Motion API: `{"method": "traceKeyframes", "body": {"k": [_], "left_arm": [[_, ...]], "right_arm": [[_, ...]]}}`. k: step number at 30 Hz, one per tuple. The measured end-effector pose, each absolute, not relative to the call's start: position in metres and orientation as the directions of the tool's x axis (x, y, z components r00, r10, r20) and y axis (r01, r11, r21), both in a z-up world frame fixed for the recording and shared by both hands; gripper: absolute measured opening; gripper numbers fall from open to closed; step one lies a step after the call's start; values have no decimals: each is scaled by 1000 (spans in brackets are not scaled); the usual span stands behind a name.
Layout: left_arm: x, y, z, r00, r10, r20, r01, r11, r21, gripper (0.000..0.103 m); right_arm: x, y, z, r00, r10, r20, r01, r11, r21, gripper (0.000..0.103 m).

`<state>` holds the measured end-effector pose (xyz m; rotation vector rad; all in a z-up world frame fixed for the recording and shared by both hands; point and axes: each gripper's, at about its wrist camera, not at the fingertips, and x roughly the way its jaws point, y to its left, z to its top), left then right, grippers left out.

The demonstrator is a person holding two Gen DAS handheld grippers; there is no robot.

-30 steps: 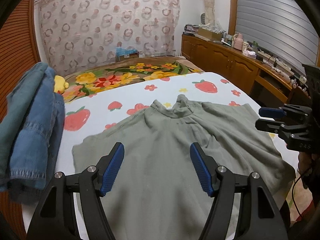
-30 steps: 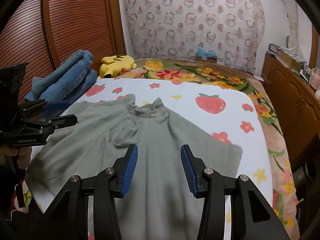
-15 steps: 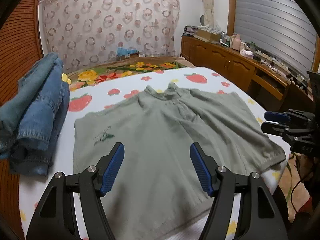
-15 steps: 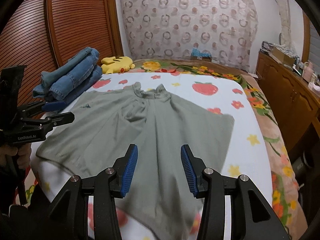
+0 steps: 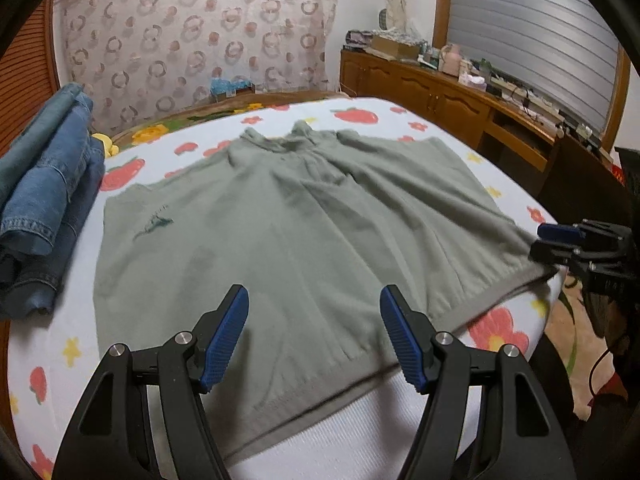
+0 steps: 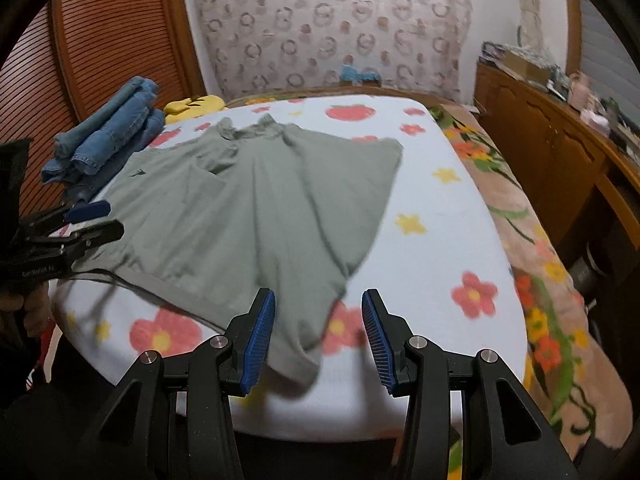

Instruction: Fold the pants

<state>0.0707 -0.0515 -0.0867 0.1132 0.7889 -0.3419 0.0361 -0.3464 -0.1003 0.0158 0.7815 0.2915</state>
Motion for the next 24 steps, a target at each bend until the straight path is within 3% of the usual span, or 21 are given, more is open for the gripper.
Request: {"method": "traceKeyframes", "body": {"k": [22, 24], "left_arm": [[61, -54, -108, 635, -256, -729, 351, 936, -23, 70], [61, -53, -108, 636, -259, -727, 352, 936, -25, 70]], "right_arm": [[27, -341, -110, 647, 296, -702, -277, 950, 146, 47], [27, -339, -110, 646, 303, -701, -288, 947, 144, 32]]}}
